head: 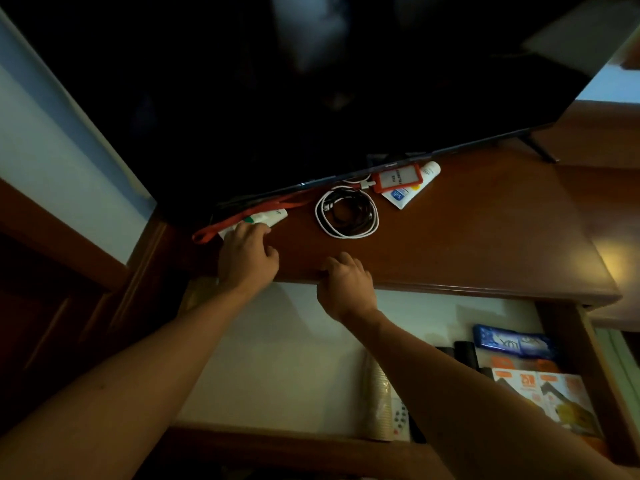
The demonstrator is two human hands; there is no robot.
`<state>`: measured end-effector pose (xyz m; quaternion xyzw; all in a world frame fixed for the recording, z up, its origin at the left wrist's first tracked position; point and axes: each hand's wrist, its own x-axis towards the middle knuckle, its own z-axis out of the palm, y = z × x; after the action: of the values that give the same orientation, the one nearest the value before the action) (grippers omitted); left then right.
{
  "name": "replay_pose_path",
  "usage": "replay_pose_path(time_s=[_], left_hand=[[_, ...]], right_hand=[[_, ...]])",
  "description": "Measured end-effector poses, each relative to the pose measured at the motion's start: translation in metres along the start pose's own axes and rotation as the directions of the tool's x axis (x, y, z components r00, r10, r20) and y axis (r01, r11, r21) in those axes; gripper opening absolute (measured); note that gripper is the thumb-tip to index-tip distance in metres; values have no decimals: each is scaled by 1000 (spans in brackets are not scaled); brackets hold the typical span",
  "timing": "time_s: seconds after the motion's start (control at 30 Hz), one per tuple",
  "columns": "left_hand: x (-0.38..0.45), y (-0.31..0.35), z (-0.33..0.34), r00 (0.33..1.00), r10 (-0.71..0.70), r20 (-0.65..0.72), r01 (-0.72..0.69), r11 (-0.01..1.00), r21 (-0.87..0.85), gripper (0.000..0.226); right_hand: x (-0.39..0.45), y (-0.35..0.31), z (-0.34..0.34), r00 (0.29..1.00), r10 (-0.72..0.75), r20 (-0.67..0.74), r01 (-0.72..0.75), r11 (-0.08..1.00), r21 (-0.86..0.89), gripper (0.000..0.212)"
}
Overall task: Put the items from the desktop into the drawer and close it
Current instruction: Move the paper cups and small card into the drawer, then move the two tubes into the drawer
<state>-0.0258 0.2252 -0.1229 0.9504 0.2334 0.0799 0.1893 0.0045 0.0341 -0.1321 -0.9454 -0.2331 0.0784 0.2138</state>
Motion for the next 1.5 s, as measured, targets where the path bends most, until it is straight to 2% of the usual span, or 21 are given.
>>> replay_pose_path(time_s=[0.13,0.27,0.53,0.77,0.9,1.13,1.27,1.5], left_hand=[[26,-10,-3,997,53,61,-66,969,236,59],[32,-10,7,993,33,116,-69,943,326,64],[34,-15,16,998,44,33,-52,941,336,62],[36,-13,19,999,6,52,-22,946,324,62],[35,-16,18,999,32,28,-40,941,337,61],[29,-14,22,999,-43,-29,48,981,188,54],[34,-11,20,996,-87,1,86,977,193,50],[39,-8,7,996,-87,32,78,972,220,47]], right_hand=[[21,-7,1,999,39,-28,-38,999,14,19],[39,-4,-4,984,140,-112,-133,989,71,27],[42,7,-3,971,212,-112,-205,976,72,37],[41,17,-2,967,225,-121,-219,974,61,40],[40,19,0,971,213,-107,-210,977,43,41],[41,19,0,973,206,-103,-206,978,8,41],[41,18,0,975,201,-99,-203,979,-9,38],[44,25,-1,973,189,-133,-184,982,50,40]])
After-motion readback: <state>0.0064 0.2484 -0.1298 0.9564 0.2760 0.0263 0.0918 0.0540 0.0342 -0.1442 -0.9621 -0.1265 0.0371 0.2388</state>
